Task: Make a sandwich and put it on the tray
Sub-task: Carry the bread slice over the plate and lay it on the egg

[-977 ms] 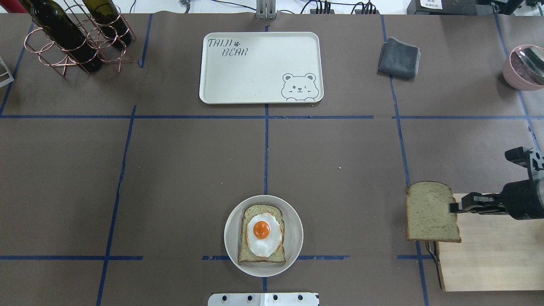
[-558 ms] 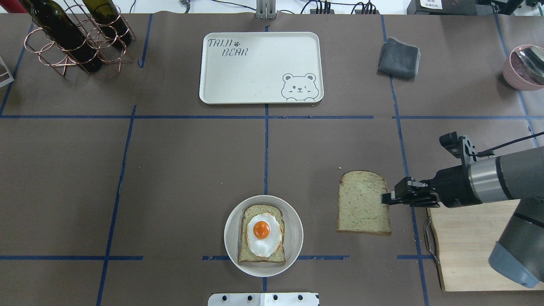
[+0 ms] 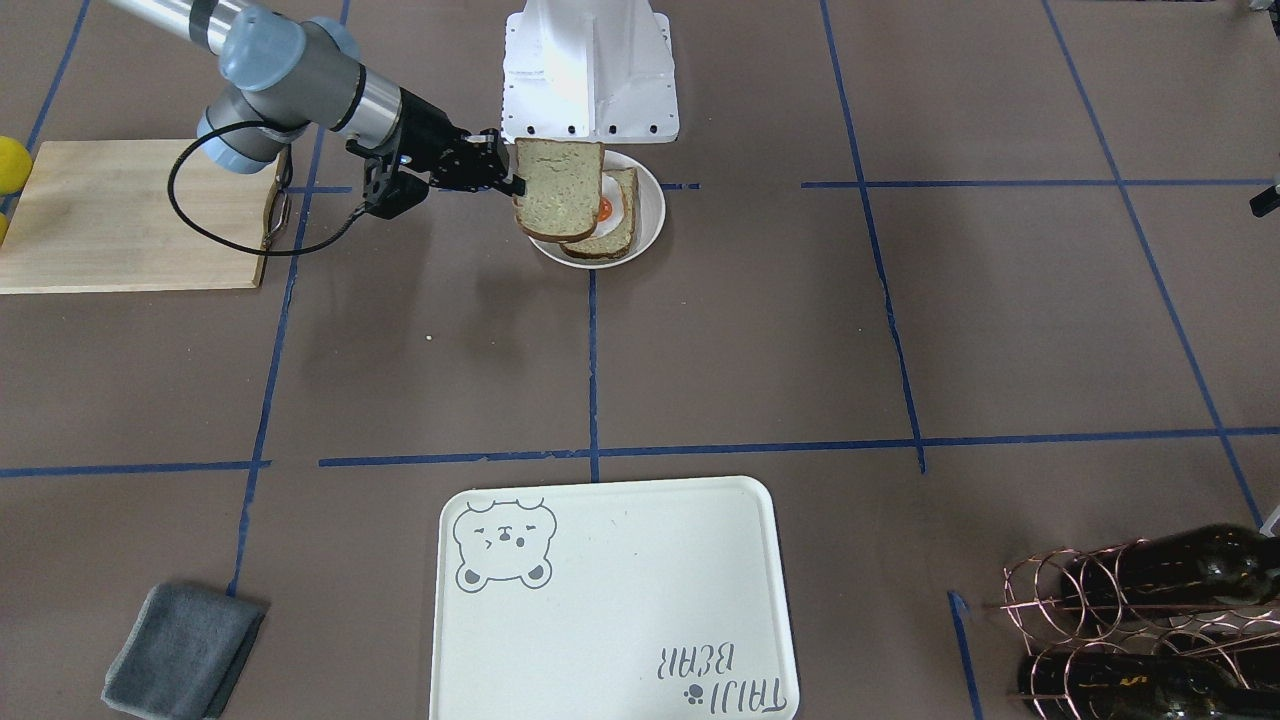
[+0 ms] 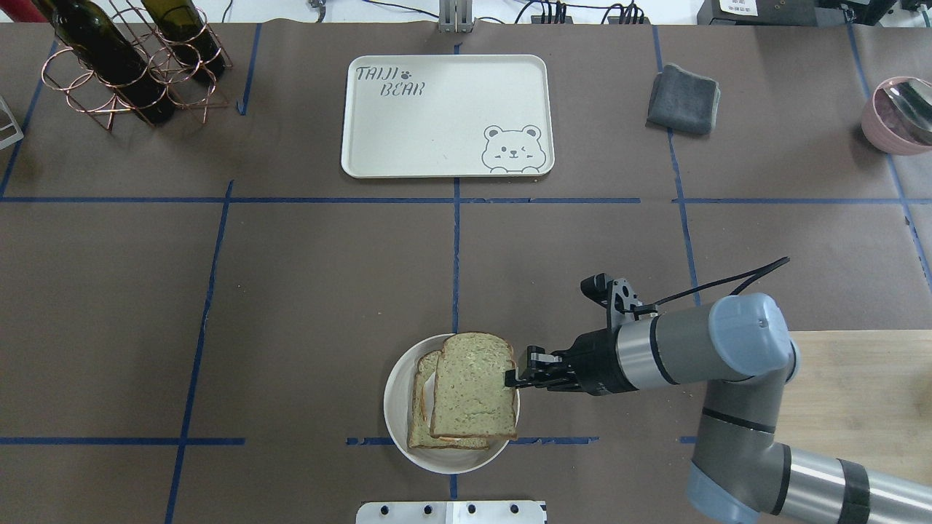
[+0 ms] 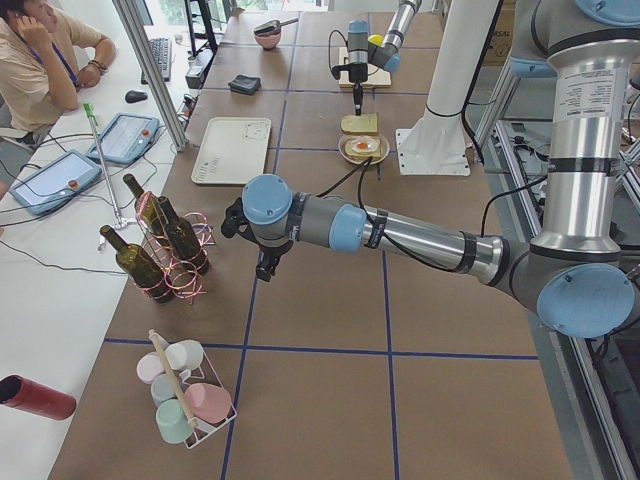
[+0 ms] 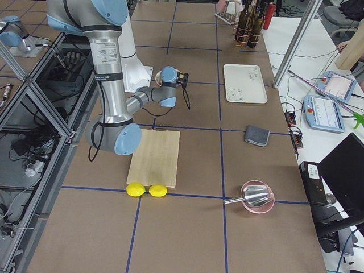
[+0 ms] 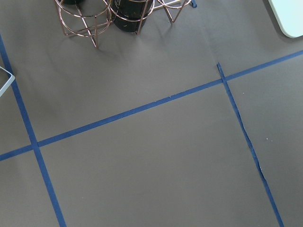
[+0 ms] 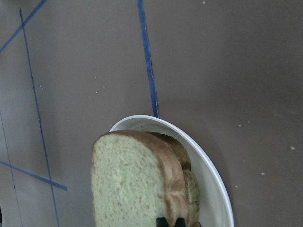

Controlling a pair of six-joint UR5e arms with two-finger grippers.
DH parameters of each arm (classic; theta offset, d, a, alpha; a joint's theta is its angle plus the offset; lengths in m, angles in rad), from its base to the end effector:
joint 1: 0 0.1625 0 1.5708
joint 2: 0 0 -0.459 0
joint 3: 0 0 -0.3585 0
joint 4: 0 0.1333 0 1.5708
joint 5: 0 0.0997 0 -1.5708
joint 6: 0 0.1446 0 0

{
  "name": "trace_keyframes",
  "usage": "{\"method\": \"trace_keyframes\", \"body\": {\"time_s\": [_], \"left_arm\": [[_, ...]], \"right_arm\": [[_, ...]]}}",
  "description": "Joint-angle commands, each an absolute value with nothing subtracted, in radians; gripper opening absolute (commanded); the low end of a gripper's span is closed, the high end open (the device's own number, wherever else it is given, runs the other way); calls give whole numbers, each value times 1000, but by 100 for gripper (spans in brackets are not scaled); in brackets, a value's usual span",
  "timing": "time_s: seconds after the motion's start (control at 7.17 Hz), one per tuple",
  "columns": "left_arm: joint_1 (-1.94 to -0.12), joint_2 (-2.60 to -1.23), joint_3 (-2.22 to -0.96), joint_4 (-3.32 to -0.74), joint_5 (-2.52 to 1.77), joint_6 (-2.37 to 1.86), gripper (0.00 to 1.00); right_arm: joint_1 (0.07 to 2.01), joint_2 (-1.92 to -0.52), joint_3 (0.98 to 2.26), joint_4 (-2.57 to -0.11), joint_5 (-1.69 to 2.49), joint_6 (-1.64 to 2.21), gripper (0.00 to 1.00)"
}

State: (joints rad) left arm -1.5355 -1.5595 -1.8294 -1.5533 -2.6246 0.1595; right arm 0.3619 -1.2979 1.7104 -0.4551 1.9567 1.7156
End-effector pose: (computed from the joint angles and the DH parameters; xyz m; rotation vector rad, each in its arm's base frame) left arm 0.0085 -0.4558 0.5806 0.2737 1.0376 0.2969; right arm -0.5241 -0.2827 0.3669 -0.1417 -1.5257 0.1087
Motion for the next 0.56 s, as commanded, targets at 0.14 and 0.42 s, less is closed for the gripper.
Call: {"method": "trace_keyframes", "body": {"time_s": [0.14, 0.42], "left_arm": [[-1536, -1560, -1833, -1554, -2625, 158, 100], [-1519, -1569, -1833, -1574, -2631, 96, 100]], "right_arm": [[330, -1243, 1648, -471, 1917, 1715, 0], [333, -1236, 1647, -474, 1908, 1717, 98]]}}
